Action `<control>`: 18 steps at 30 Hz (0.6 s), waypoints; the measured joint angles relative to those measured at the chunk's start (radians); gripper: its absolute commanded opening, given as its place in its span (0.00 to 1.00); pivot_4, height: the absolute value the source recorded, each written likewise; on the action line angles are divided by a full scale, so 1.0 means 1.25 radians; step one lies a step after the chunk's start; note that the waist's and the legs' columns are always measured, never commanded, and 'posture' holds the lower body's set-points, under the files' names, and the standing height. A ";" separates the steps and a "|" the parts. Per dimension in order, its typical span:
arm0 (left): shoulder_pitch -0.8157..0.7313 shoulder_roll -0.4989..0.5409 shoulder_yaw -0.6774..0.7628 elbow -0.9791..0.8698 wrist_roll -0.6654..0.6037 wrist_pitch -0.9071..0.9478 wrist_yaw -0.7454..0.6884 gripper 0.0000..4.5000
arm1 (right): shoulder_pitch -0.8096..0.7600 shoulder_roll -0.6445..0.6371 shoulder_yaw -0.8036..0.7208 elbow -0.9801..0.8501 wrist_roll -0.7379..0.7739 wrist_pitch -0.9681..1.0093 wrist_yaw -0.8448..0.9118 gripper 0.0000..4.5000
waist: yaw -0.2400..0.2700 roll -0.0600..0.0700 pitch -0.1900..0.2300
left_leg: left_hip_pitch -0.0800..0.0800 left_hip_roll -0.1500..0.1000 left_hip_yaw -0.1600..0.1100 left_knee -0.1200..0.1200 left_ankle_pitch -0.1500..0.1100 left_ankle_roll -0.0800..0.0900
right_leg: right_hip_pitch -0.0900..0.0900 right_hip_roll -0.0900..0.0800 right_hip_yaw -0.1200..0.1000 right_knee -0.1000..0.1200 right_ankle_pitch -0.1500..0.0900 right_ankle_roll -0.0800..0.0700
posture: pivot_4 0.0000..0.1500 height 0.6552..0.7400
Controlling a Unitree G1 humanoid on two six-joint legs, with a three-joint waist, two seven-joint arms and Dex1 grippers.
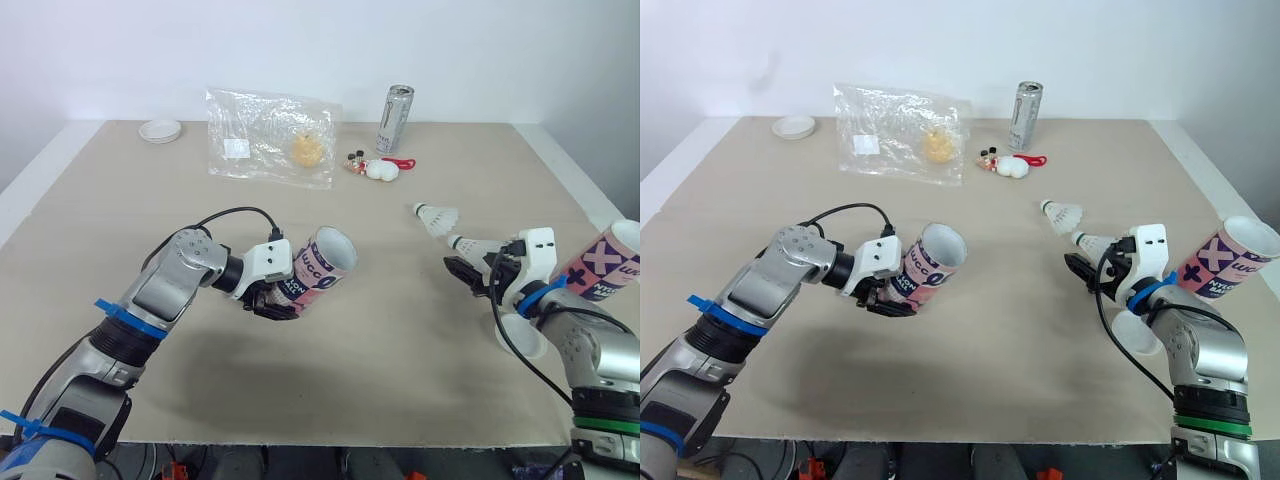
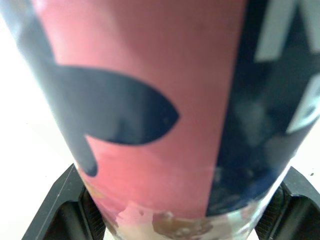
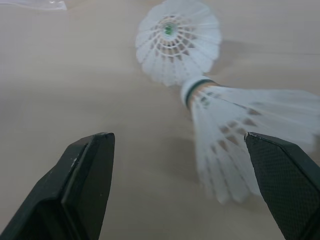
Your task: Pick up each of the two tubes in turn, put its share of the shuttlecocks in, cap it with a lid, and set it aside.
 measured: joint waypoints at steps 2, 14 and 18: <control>0.000 0.000 0.000 -0.001 -0.002 0.006 0.002 0.69 | -0.014 0.000 0.014 0.032 -0.012 -0.015 0.008 0.99 | 0.000 0.000 0.000 | 0.000 0.000 0.000 0.000 0.000 0.000 | 0.000 0.000 0.000 0.000 0.000 0.000 | 1.00 1.00; 0.009 0.004 0.002 -0.018 -0.006 0.015 0.013 0.69 | -0.067 0.004 0.023 0.126 -0.042 -0.062 0.013 0.26 | -0.001 0.000 0.000 | 0.000 0.000 0.000 0.000 0.000 0.000 | 0.000 0.000 0.000 0.000 0.000 0.000 | 1.00 1.00; 0.009 0.004 0.002 -0.018 -0.005 0.015 0.014 0.69 | -0.067 0.006 0.023 0.130 -0.044 -0.063 0.013 0.02 | -0.001 0.000 0.000 | 0.000 0.000 0.000 0.000 0.000 0.000 | 0.000 0.000 0.000 0.000 0.000 0.000 | 1.00 1.00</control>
